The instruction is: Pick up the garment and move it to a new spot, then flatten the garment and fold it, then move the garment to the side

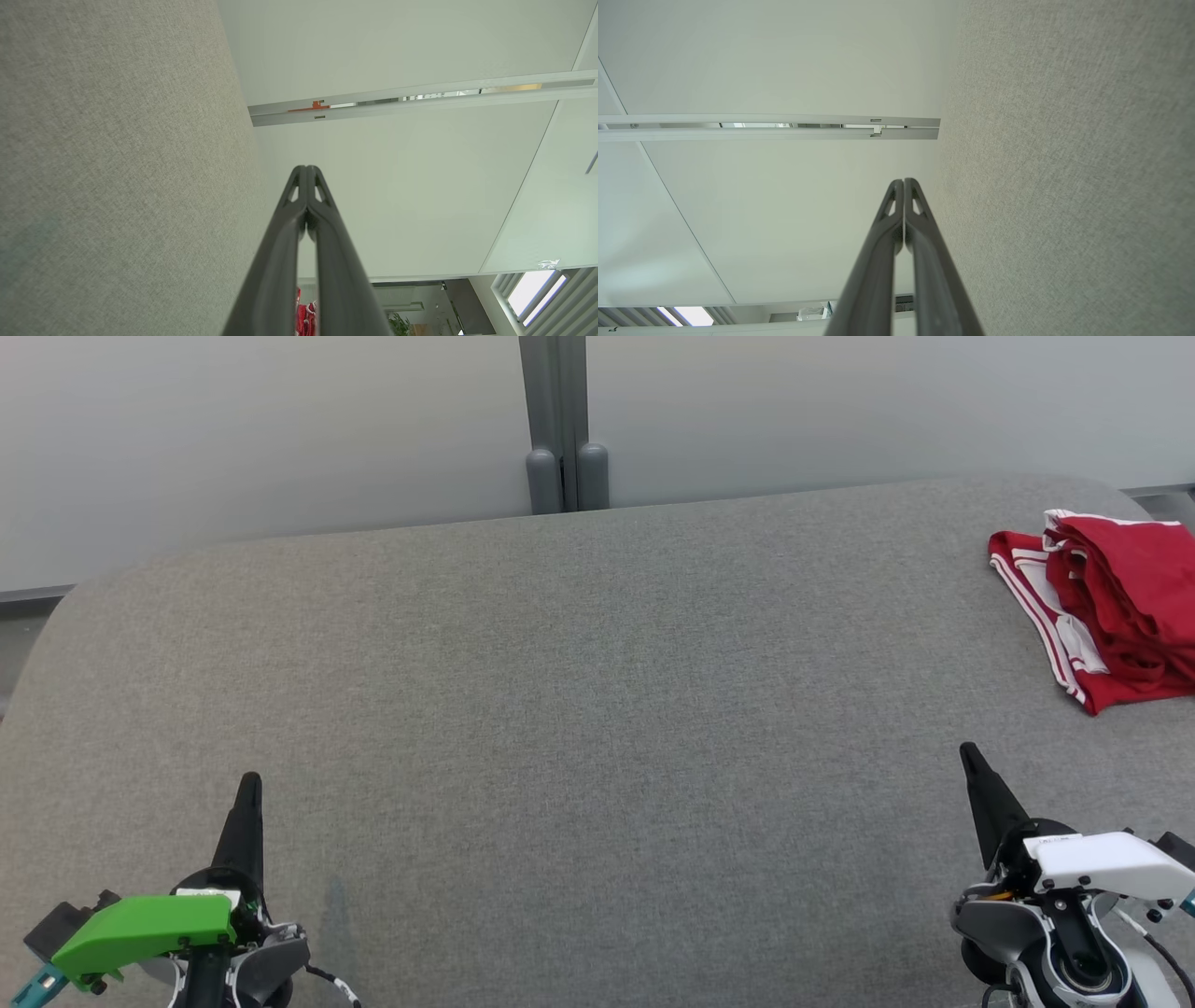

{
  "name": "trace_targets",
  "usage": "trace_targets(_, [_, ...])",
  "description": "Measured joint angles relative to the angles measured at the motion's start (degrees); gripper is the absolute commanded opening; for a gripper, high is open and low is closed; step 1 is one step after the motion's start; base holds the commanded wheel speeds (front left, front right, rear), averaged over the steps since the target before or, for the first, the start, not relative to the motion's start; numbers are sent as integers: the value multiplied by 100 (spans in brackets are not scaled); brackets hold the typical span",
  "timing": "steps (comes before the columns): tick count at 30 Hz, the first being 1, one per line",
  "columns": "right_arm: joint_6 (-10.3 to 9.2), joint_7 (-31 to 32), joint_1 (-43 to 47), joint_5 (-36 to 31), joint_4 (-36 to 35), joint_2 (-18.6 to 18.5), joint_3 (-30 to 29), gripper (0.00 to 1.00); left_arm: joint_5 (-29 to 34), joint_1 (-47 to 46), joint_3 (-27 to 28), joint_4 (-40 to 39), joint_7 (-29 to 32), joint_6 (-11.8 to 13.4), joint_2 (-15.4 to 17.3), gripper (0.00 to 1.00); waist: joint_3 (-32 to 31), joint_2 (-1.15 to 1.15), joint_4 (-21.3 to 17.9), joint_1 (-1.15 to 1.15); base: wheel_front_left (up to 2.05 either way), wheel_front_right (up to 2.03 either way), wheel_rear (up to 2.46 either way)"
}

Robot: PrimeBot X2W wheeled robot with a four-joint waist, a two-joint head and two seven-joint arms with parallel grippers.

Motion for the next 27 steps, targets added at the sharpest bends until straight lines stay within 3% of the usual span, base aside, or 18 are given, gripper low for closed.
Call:
trace_targets(11, [0,103,-59,394,8,8,-59,0,-405,-47,42,-24,103,-23,-5,0,-3,0,-15,0,0,0,0])
trace_targets(27, [0,122,-64,416,10,18,-73,0,-417,-51,45,-30,108,-29,-7,0,-3,0,-15,0,0,0,0])
